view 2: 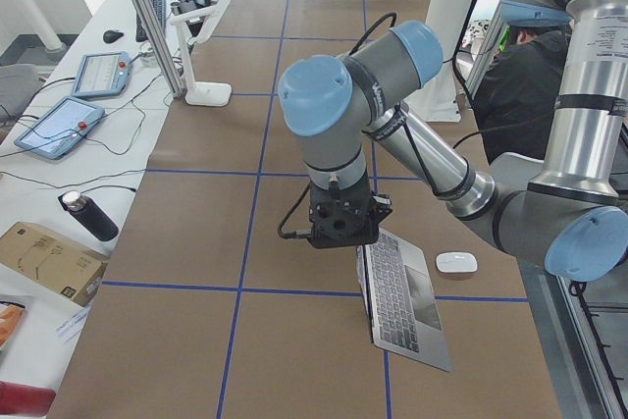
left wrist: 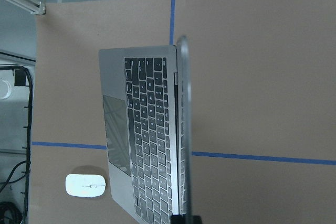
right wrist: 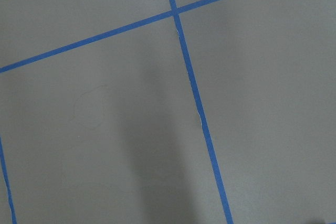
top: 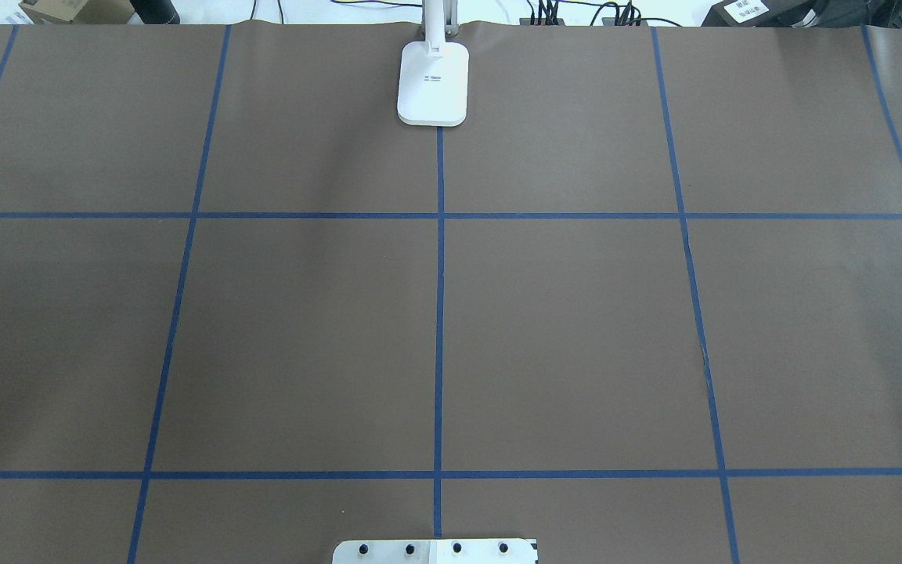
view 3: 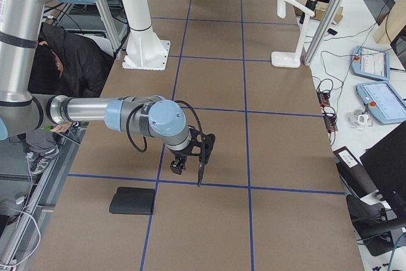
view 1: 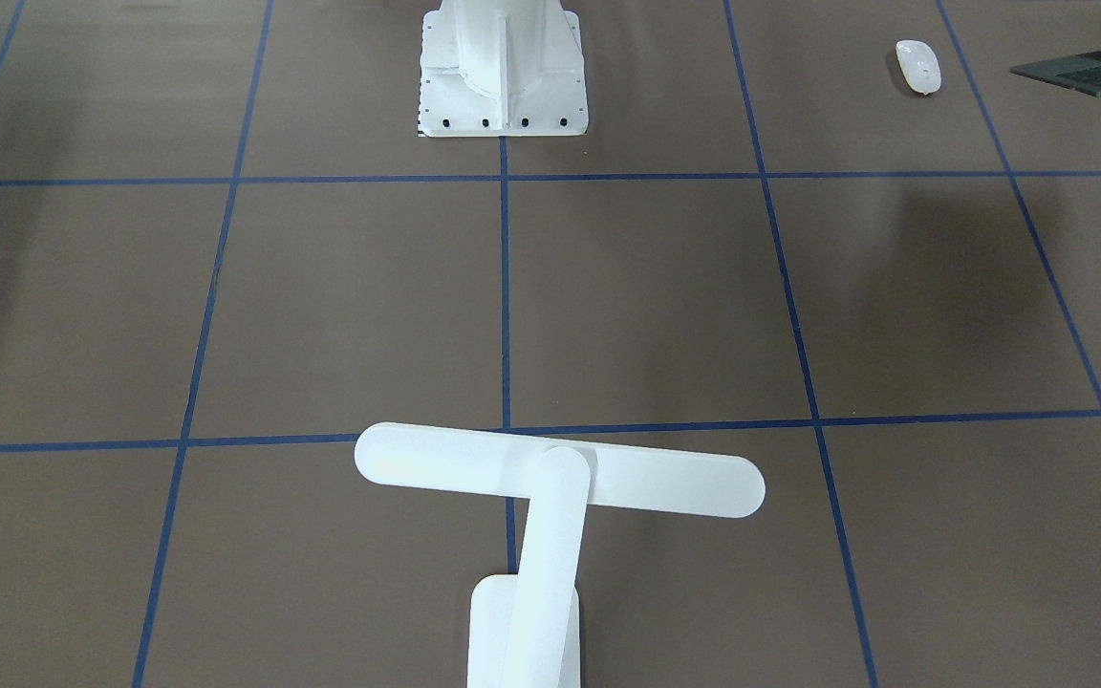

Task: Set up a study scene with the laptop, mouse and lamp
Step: 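Carry the silver laptop with the left gripper toward the table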

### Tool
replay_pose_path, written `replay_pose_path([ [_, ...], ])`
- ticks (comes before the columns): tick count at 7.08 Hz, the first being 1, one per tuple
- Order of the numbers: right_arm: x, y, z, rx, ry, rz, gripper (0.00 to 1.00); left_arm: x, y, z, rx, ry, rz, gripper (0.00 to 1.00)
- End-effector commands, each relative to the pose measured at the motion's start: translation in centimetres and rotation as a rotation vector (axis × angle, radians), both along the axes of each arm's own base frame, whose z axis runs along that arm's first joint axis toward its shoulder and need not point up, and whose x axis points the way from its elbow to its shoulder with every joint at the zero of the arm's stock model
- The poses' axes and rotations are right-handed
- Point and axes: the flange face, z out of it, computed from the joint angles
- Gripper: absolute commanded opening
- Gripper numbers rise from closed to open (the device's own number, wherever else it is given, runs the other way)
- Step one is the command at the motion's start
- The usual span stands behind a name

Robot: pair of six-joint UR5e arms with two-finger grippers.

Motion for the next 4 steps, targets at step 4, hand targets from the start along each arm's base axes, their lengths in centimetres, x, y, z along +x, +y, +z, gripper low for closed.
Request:
replay_pose_path([
  [4, -0.1, 1.5, 3.4, -0.075, -0.008, 0.001, 0.99, 17.7, -10.8, -17.9, 0.007, 0.160, -0.051, 0.00],
])
